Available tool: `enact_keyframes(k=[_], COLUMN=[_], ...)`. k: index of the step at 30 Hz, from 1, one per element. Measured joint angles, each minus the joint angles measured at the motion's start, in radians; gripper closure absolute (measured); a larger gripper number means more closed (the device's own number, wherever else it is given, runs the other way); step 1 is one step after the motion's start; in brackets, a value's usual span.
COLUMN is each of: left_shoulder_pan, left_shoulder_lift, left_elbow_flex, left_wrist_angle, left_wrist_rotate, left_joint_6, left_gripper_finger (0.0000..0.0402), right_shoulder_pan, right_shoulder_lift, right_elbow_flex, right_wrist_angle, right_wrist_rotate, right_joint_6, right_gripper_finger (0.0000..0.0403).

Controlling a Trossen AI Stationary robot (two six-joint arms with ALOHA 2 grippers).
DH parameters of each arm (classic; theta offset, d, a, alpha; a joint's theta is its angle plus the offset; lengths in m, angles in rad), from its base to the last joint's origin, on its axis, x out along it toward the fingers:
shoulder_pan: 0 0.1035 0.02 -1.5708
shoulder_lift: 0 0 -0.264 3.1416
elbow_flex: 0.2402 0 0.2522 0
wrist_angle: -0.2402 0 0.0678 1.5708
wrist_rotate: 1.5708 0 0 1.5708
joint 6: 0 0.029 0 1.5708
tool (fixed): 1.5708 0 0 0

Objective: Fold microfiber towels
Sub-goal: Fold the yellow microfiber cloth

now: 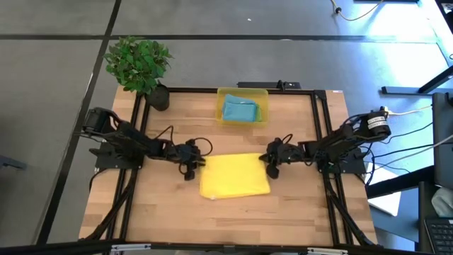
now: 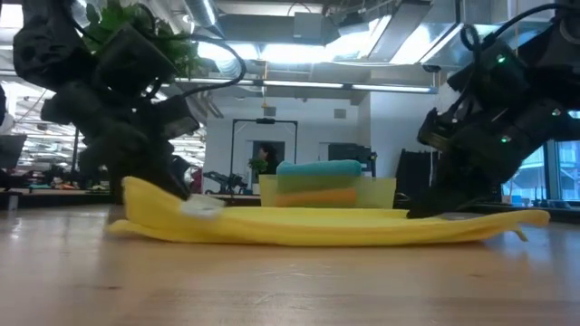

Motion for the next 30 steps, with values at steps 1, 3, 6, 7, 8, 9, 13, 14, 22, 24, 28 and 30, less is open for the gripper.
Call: enact_keyframes(k=[1, 3, 6, 7, 8, 9, 13, 14, 22, 24, 28, 30], left_shoulder_pan=[-0.013, -0.044, -0.102, -0.123, -0.147, -0.168, -0.232, -0.244, -0.257, -0.242, -0.181, -0.140], left_shoulder_lift=[0.000, 0.000, 0.002, 0.003, 0.004, 0.004, 0.003, -0.002, -0.057, -0.061, -0.055, -0.049], left_elbow_flex=[0.000, 0.003, 0.022, 0.031, 0.043, 0.058, 0.128, 0.146, 0.240, 0.240, 0.239, 0.239], left_wrist_angle=[0.001, 0.001, -0.011, -0.017, -0.021, -0.022, -0.039, -0.063, -0.265, -0.269, -0.304, -0.341], left_wrist_rotate=[0.008, 0.030, 0.115, 0.128, 0.133, 0.134, 0.131, 0.122, -0.040, -0.054, -0.054, -0.046], left_joint_6=[-0.008, -0.013, -0.022, -0.023, -0.023, -0.017, 0.046, 0.061, 0.162, 0.180, 0.198, 0.193], left_gripper_finger=[0.0321, 0.0321, 0.0321, 0.0321, 0.0321, 0.0321, 0.0321, 0.0321, 0.0321, 0.0321, 0.0321, 0.0321], right_shoulder_pan=[-0.010, -0.037, -0.088, -0.106, -0.123, -0.140, -0.187, -0.190, -0.073, -0.020, 0.105, 0.172], right_shoulder_lift=[0.000, 0.000, 0.000, 0.000, 0.000, 0.000, 0.000, -0.006, -0.091, -0.099, -0.101, -0.101], right_elbow_flex=[0.000, 0.000, 0.008, 0.014, 0.021, 0.031, 0.078, 0.089, 0.126, 0.126, 0.126, 0.125], right_wrist_angle=[0.000, 0.000, 0.002, 0.002, 0.001, 0.001, 0.001, 0.000, -0.008, -0.037, -0.125, -0.169], right_wrist_rotate=[0.013, 0.020, 0.021, 0.022, 0.023, 0.023, -0.062, -0.101, -0.216, -0.246, -0.261, -0.247], right_joint_6=[0.000, -0.001, -0.026, -0.040, -0.058, -0.080, -0.109, -0.112, -0.110, -0.102, -0.013, 0.029], right_gripper_finger=[0.0390, 0.0393, 0.0396, 0.0396, 0.0395, 0.0394, 0.0387, 0.0387, 0.0392, 0.0392, 0.0392, 0.0392])
